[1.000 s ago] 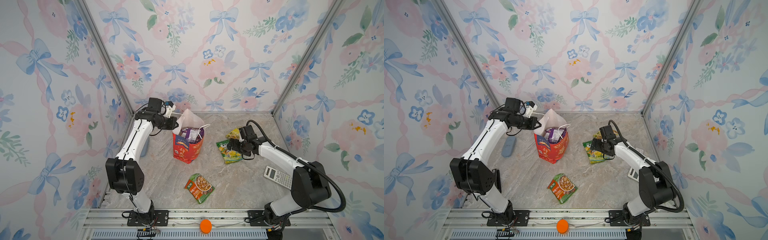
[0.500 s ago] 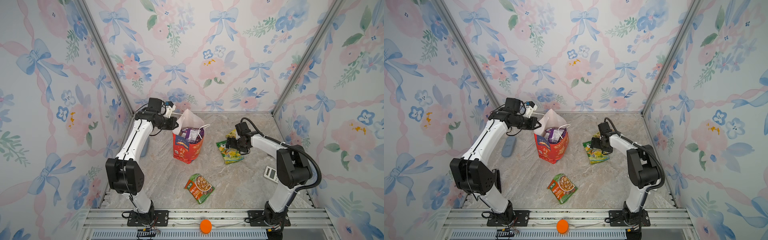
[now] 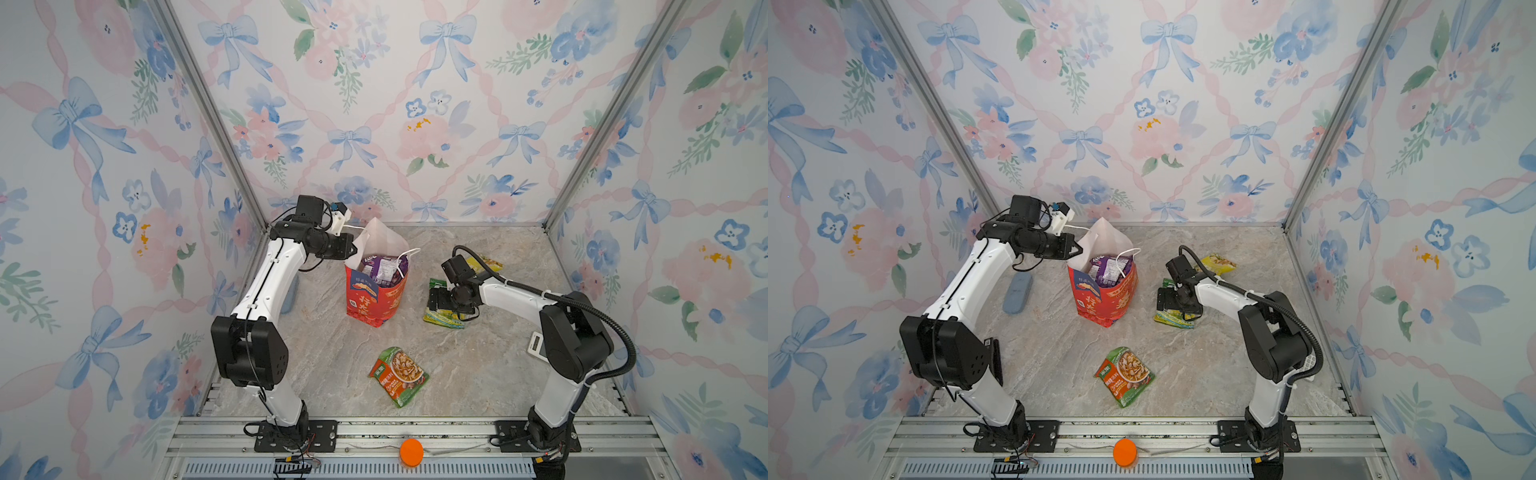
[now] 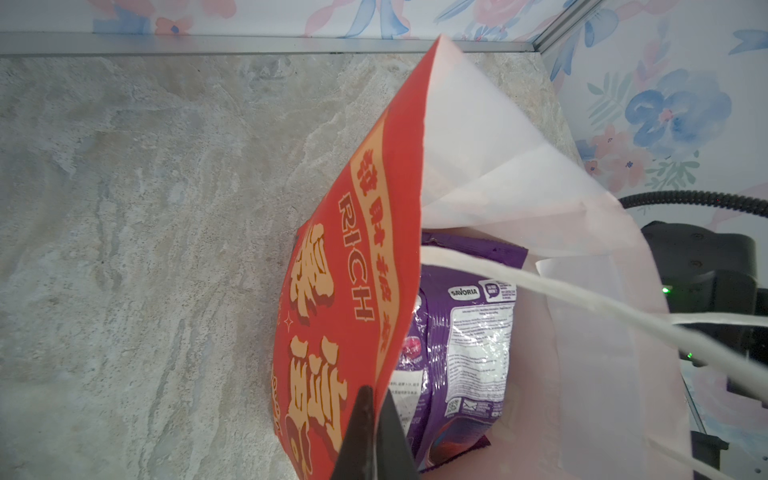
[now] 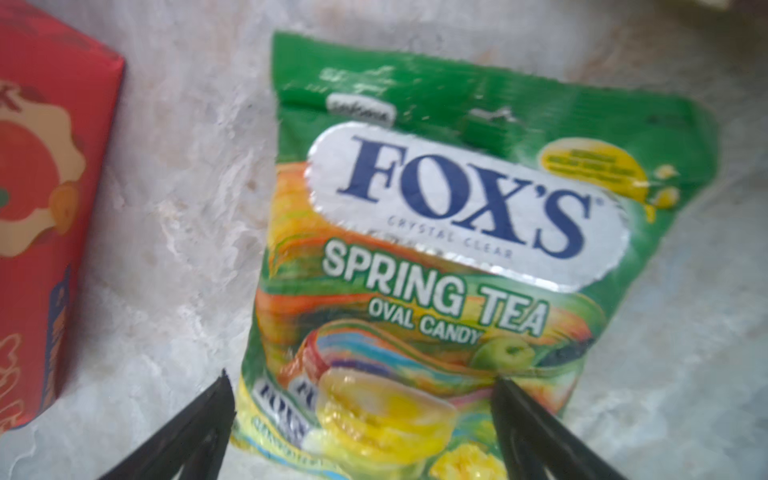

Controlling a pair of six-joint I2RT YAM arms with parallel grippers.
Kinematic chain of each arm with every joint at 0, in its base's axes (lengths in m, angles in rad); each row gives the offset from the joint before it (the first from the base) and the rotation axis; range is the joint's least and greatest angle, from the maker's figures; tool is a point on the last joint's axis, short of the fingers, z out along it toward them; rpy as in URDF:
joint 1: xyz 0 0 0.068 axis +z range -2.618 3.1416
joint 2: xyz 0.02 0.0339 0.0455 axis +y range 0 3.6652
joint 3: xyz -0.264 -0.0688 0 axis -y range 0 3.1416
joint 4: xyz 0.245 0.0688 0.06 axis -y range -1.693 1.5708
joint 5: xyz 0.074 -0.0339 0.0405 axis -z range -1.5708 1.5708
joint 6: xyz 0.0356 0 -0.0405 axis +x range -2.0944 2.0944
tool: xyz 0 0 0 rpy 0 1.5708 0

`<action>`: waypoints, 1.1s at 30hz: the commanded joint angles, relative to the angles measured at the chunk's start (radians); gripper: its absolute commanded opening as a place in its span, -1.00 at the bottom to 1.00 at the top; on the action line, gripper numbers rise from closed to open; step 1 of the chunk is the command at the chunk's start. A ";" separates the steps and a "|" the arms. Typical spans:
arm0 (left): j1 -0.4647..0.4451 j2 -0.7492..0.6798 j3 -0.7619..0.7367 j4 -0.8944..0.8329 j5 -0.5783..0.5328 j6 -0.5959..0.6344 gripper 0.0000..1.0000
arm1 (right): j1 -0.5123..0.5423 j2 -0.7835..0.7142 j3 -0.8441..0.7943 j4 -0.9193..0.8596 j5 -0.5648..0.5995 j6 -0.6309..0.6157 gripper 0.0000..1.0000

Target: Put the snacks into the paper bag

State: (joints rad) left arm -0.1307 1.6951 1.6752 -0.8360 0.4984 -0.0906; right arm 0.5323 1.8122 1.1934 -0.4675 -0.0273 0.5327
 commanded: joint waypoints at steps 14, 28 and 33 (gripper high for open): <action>-0.006 0.013 -0.017 -0.032 -0.002 0.004 -1.00 | -0.139 -0.190 -0.187 0.114 -0.119 0.173 0.86; -0.004 0.013 -0.016 -0.032 -0.003 0.004 -1.00 | -0.160 -0.164 -0.323 0.315 -0.160 0.330 0.59; -0.004 0.009 -0.017 -0.032 -0.004 0.006 -1.00 | -0.161 -0.123 -0.325 0.357 -0.163 0.364 0.54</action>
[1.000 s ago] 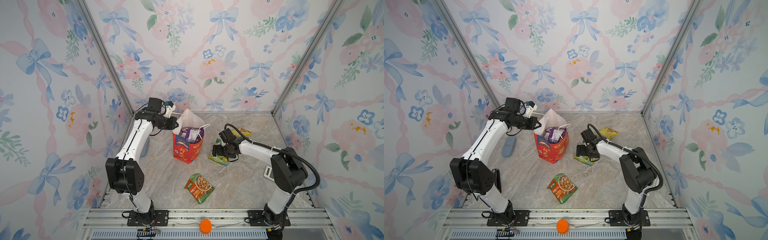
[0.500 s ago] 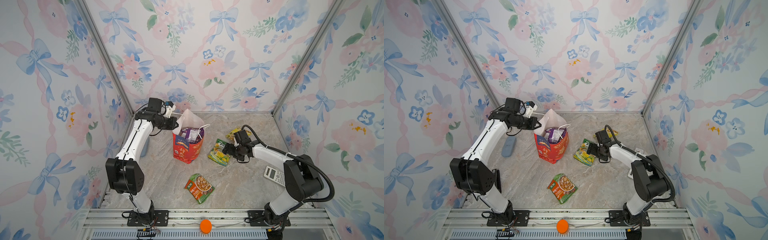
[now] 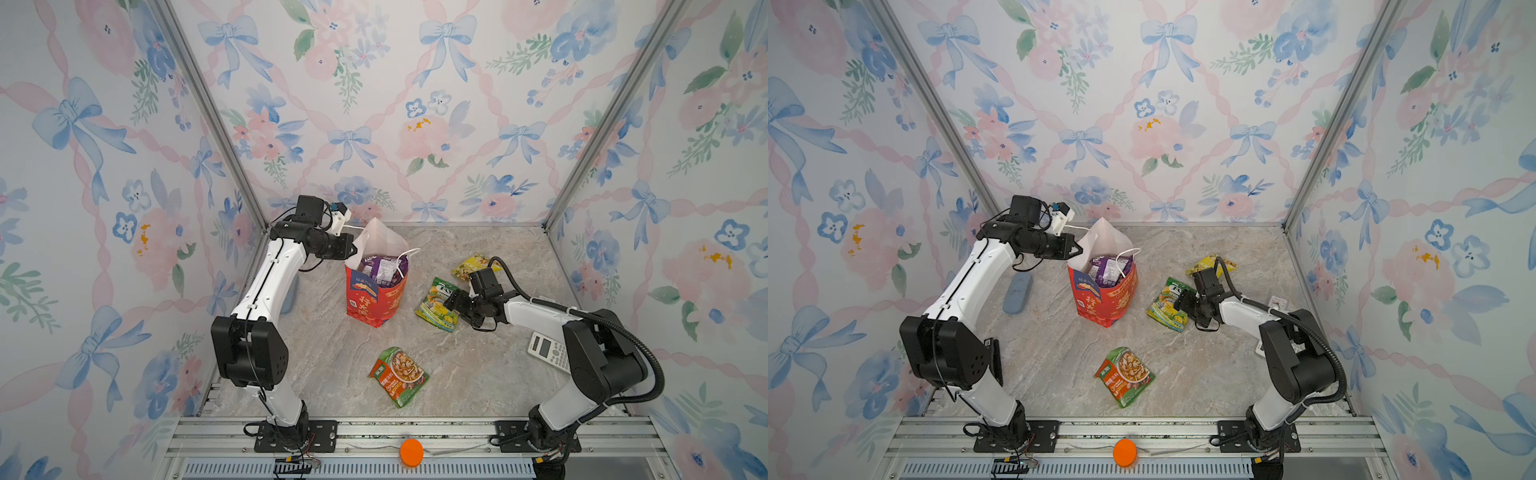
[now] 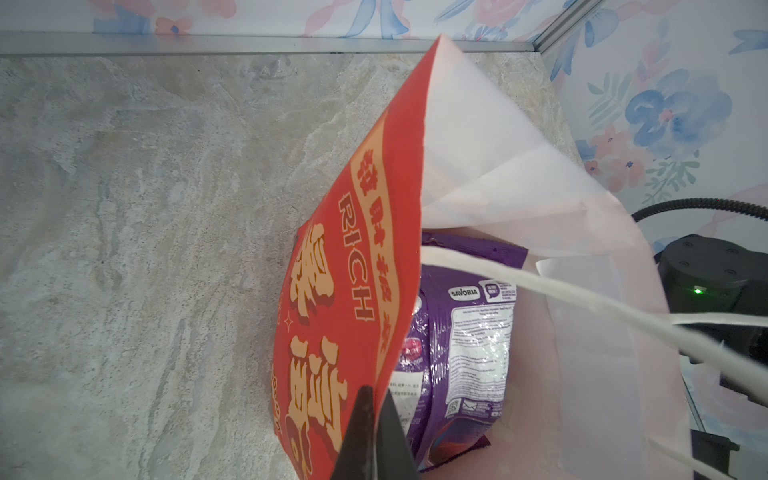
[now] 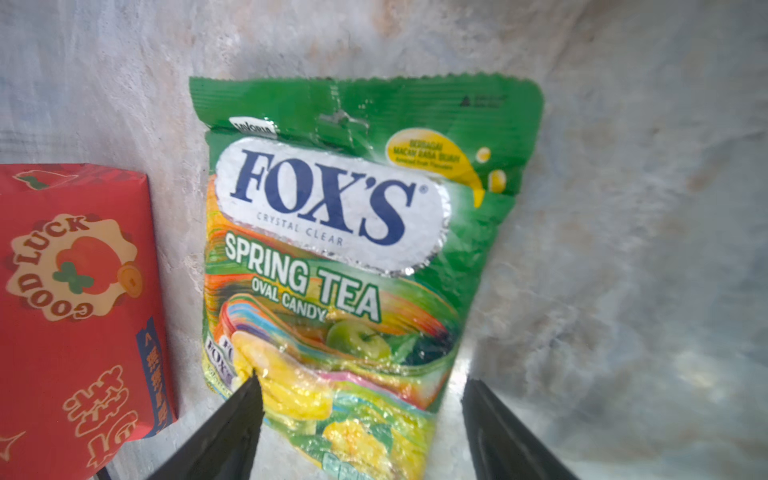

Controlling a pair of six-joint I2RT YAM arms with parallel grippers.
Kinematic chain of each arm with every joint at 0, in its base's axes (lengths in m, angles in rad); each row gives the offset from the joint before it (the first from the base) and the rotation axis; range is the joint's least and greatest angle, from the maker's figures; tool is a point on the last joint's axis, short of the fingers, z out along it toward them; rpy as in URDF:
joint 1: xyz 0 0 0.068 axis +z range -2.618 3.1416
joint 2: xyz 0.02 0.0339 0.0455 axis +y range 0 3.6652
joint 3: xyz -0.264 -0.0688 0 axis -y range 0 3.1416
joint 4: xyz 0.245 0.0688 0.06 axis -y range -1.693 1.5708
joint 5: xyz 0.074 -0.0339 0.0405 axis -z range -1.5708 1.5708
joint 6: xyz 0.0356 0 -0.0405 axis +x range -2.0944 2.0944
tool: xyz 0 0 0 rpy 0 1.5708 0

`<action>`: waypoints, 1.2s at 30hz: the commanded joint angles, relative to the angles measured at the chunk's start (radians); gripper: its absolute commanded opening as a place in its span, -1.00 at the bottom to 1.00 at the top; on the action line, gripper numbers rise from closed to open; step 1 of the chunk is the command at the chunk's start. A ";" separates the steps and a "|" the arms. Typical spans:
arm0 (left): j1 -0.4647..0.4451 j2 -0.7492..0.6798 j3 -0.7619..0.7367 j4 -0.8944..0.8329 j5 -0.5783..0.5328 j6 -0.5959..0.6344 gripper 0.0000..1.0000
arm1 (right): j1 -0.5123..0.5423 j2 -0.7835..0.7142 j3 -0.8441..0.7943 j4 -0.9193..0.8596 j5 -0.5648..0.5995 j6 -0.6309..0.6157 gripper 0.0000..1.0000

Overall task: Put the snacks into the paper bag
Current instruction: 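Close the right gripper on the green packet's edge and lift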

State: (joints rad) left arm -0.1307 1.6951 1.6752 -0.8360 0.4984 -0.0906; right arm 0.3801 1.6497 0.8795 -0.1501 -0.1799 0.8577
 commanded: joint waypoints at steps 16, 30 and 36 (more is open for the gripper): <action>-0.002 0.006 -0.017 -0.032 -0.008 0.007 -1.00 | -0.008 0.113 0.018 0.066 0.014 0.057 -0.17; -0.002 0.008 -0.018 -0.032 -0.005 0.005 -1.00 | -0.007 0.011 0.038 0.022 0.027 -0.009 -1.00; -0.003 0.007 -0.018 -0.032 -0.005 0.005 -1.00 | 0.004 -0.061 0.088 -0.050 0.026 -0.052 -1.00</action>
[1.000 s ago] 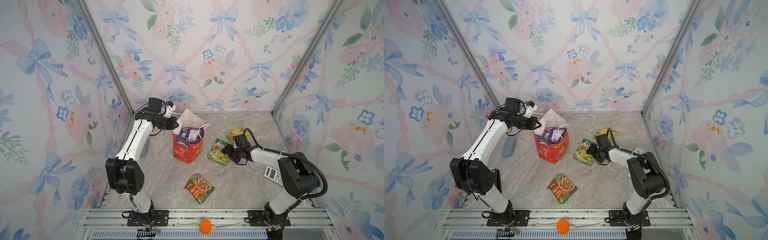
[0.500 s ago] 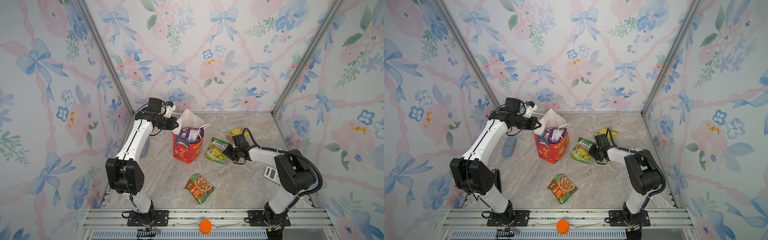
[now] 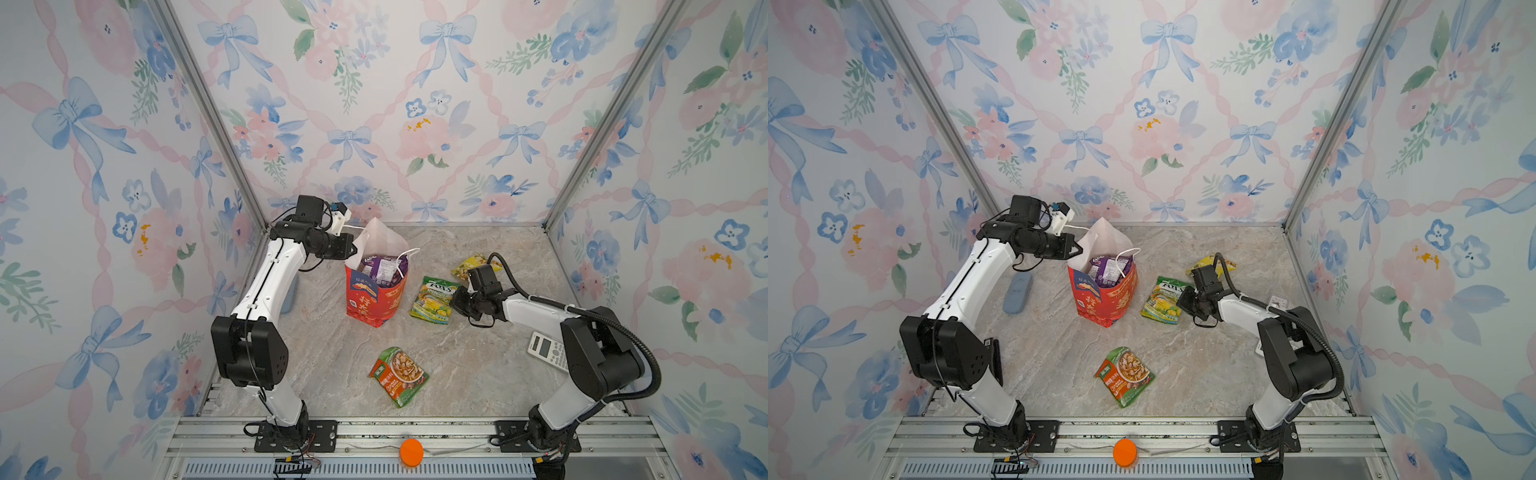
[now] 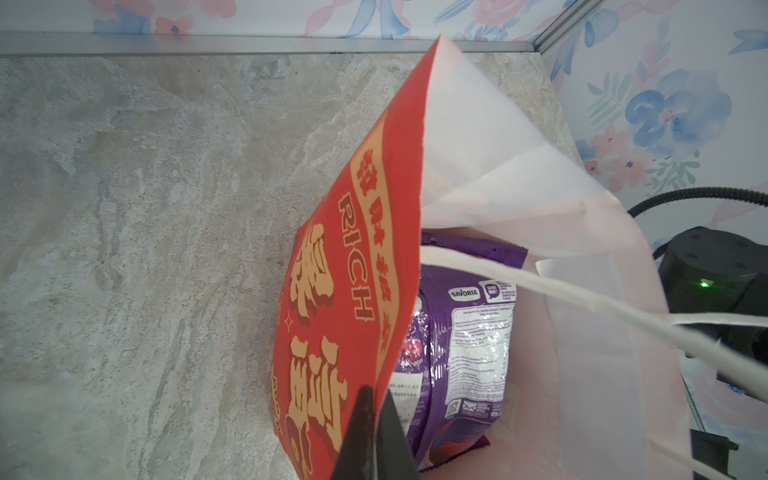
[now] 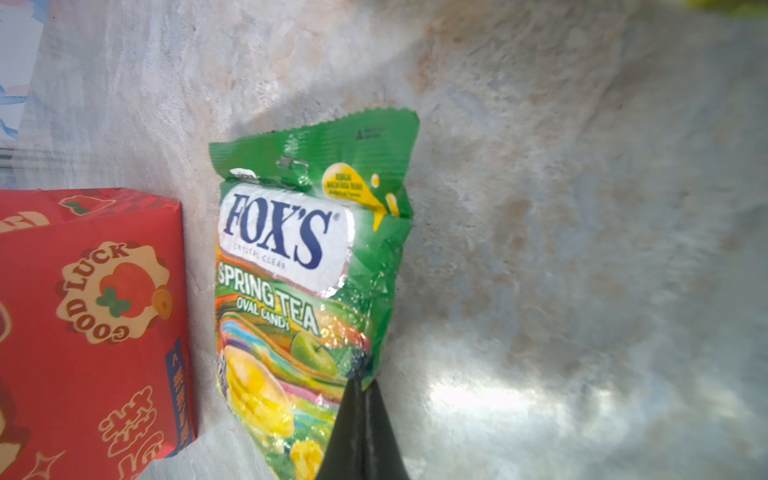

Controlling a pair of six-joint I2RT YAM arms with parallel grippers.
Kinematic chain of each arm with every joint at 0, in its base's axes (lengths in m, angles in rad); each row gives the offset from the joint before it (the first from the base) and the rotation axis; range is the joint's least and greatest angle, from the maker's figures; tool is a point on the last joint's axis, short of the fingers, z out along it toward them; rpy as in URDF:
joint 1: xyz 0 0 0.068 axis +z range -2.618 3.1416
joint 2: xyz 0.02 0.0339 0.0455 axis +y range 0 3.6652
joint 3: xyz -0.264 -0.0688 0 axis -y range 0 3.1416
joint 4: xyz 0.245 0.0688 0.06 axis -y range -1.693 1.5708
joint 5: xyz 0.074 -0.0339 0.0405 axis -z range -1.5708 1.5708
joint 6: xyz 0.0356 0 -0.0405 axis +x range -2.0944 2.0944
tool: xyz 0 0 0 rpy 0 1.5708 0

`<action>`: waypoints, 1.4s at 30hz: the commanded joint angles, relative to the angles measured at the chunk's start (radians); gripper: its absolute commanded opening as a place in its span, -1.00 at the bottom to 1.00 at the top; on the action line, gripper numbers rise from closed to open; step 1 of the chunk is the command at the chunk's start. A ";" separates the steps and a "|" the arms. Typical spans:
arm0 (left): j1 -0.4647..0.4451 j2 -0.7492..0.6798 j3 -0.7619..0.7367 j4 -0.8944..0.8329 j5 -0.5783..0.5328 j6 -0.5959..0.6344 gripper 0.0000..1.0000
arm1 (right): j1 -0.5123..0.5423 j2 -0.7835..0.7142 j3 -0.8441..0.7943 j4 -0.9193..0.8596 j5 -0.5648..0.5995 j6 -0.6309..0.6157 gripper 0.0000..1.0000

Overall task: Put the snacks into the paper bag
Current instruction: 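Close the right gripper on the green packet's edge and lift, then raise the green packet with the right gripper and carry it over the bag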

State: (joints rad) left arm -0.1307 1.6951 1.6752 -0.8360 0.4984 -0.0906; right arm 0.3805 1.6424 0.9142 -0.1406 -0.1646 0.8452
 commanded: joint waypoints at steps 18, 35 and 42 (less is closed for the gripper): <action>-0.002 0.012 -0.015 -0.033 0.002 0.002 -1.00 | 0.087 -0.262 0.278 -0.292 0.103 -0.117 -1.00; -0.003 0.009 -0.017 -0.032 0.006 0.002 -1.00 | 0.149 -0.216 0.645 -0.401 0.157 -0.215 -1.00; -0.002 0.008 -0.020 -0.032 0.005 0.002 -1.00 | 0.178 -0.142 0.814 -0.412 0.170 -0.268 -1.00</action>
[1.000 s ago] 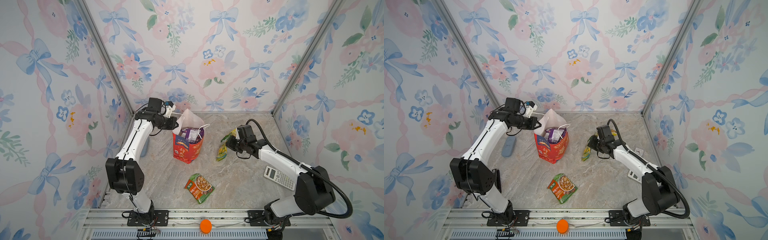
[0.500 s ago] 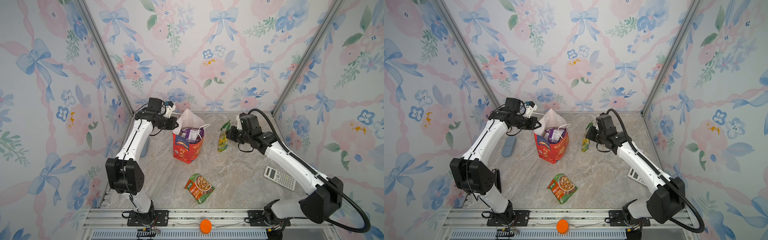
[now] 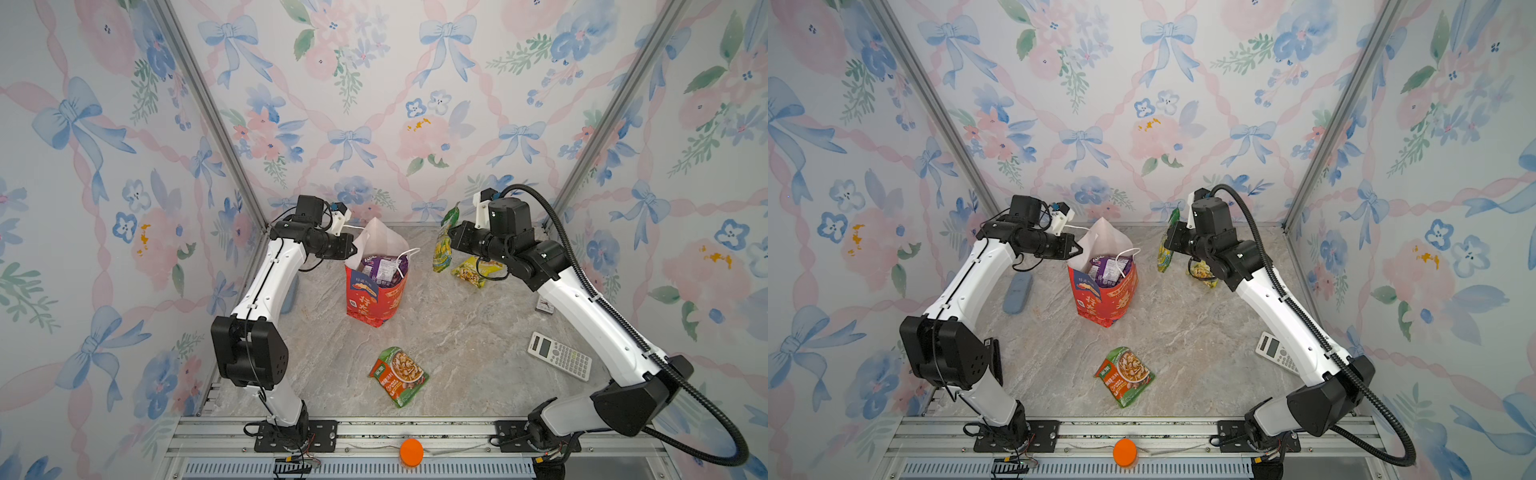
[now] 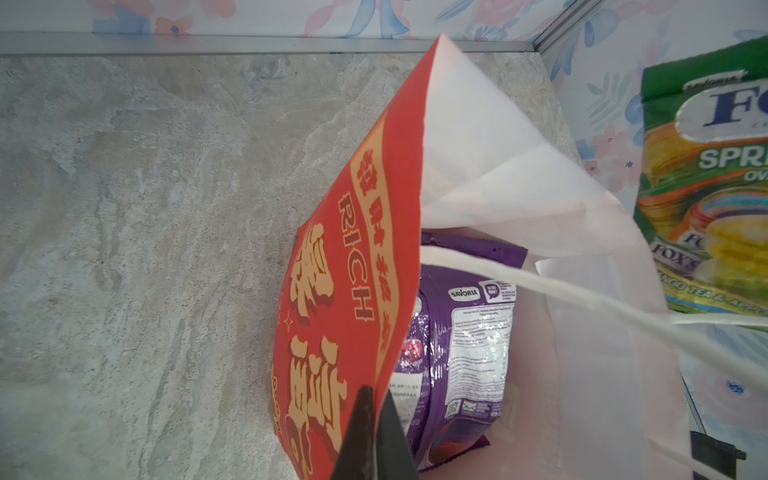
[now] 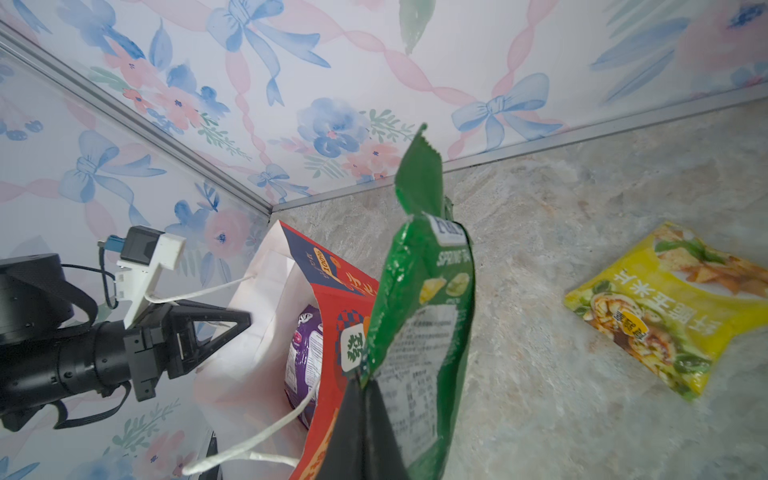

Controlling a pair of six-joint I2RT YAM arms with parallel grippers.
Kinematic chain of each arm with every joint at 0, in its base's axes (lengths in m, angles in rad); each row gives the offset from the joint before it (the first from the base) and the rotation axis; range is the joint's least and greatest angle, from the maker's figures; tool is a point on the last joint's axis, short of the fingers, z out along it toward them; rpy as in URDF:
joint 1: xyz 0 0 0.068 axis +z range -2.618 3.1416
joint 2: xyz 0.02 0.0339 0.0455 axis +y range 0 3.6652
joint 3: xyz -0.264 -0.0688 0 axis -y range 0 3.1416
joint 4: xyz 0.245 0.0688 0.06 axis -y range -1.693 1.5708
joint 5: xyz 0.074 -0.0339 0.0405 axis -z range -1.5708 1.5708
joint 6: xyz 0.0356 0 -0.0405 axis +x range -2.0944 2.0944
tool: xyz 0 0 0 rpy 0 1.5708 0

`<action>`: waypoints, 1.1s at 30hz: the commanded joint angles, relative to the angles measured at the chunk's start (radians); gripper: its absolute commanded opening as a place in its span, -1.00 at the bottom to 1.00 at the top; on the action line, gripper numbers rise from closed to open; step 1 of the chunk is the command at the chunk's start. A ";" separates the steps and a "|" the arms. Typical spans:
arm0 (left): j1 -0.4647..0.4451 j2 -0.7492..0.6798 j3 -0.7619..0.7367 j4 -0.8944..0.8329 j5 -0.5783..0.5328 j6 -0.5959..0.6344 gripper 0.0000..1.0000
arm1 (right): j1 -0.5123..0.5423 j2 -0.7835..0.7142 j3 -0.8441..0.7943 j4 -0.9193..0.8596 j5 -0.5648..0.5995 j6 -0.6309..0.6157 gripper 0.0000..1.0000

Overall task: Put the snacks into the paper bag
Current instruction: 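Raise the green packet with the right gripper and carry it over the bag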

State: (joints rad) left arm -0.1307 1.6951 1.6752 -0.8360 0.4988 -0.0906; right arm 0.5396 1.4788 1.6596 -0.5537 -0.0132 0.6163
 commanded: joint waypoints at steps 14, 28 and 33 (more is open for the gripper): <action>-0.003 0.006 -0.021 -0.033 0.006 0.003 -1.00 | 0.051 0.242 0.459 -0.047 0.034 -0.104 -1.00; -0.003 0.008 -0.020 -0.032 0.009 0.004 -1.00 | 0.144 0.551 0.966 -0.178 -0.003 -0.119 -1.00; -0.002 0.006 -0.023 -0.032 0.007 0.005 -1.00 | 0.185 0.564 0.964 -0.175 -0.021 -0.109 -1.00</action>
State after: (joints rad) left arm -0.1307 1.6951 1.6745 -0.8360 0.4992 -0.0906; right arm 0.7017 2.0342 2.5862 -0.7338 -0.0139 0.5152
